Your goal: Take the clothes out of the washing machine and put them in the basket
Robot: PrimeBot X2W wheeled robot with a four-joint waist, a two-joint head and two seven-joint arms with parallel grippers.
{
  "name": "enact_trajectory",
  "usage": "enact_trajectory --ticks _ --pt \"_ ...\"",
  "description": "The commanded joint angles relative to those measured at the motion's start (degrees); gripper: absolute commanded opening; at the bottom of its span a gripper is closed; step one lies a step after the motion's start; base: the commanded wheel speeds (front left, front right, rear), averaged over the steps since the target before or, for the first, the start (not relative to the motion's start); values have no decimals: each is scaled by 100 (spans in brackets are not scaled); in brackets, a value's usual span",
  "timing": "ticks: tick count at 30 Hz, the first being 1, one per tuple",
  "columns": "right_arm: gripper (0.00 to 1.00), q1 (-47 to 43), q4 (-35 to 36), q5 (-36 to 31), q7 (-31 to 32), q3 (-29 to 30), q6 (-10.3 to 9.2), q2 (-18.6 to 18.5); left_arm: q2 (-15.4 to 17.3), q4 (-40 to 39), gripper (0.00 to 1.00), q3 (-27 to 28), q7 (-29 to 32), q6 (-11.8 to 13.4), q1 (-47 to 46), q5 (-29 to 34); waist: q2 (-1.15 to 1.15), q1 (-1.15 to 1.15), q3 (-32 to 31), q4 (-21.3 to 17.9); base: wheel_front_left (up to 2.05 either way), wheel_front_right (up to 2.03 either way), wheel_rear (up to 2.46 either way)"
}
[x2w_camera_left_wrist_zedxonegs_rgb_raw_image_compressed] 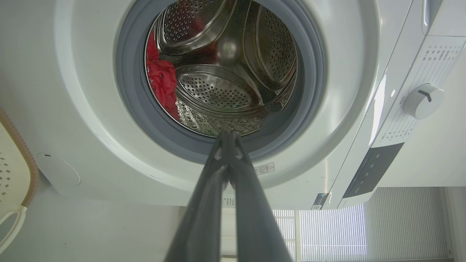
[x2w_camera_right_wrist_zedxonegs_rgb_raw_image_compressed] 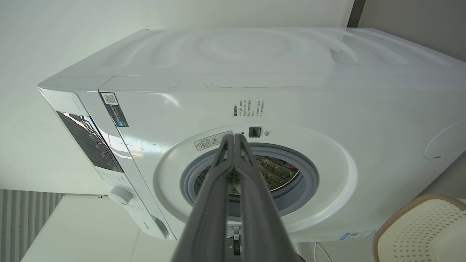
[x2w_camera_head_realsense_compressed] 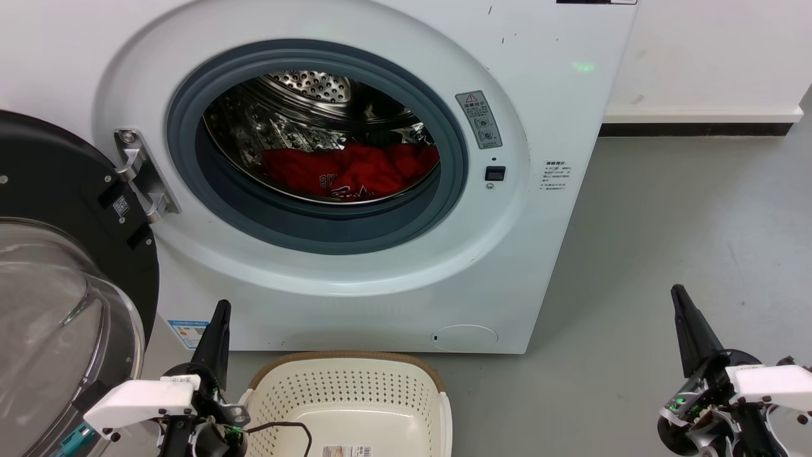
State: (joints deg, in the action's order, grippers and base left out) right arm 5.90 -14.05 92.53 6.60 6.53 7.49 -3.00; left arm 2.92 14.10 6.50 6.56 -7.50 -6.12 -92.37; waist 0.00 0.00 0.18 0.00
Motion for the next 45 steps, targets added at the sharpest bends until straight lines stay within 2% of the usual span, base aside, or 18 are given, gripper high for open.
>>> enact_trajectory --ticks 1,17,18,27,34,40,45 --pt "0 74 -8 -26 2 -3 0 19 -8 -2 0 12 11 -14 -35 -10 0 0 0 0 0 0 0" --pt "0 74 -8 -25 2 -4 0 19 -8 -2 0 12 11 -14 -35 -10 0 0 0 0 0 0 0" --pt "100 -5 -6 1 -2 0 0 0 -2 9 100 -2 -1 0 3 1 0 0 0 0 0 0 0" --pt "100 -183 -116 -211 -177 15 0 5 -15 42 100 -10 -187 1 176 241 0 0 3 1 0 0 0" --pt "100 -227 14 -811 -345 80 0 5 -14 -172 100 0 -354 89 200 894 0 0 9 1 0 0 0" --pt "100 -300 298 -1691 -528 108 0 5 -12 -445 100 -126 -536 288 264 1793 0 0 21 4 0 0 0" --pt "100 -355 472 -2241 -627 65 0 5 -11 -567 100 -214 -634 409 301 2272 0 0 26 6 0 0 0"
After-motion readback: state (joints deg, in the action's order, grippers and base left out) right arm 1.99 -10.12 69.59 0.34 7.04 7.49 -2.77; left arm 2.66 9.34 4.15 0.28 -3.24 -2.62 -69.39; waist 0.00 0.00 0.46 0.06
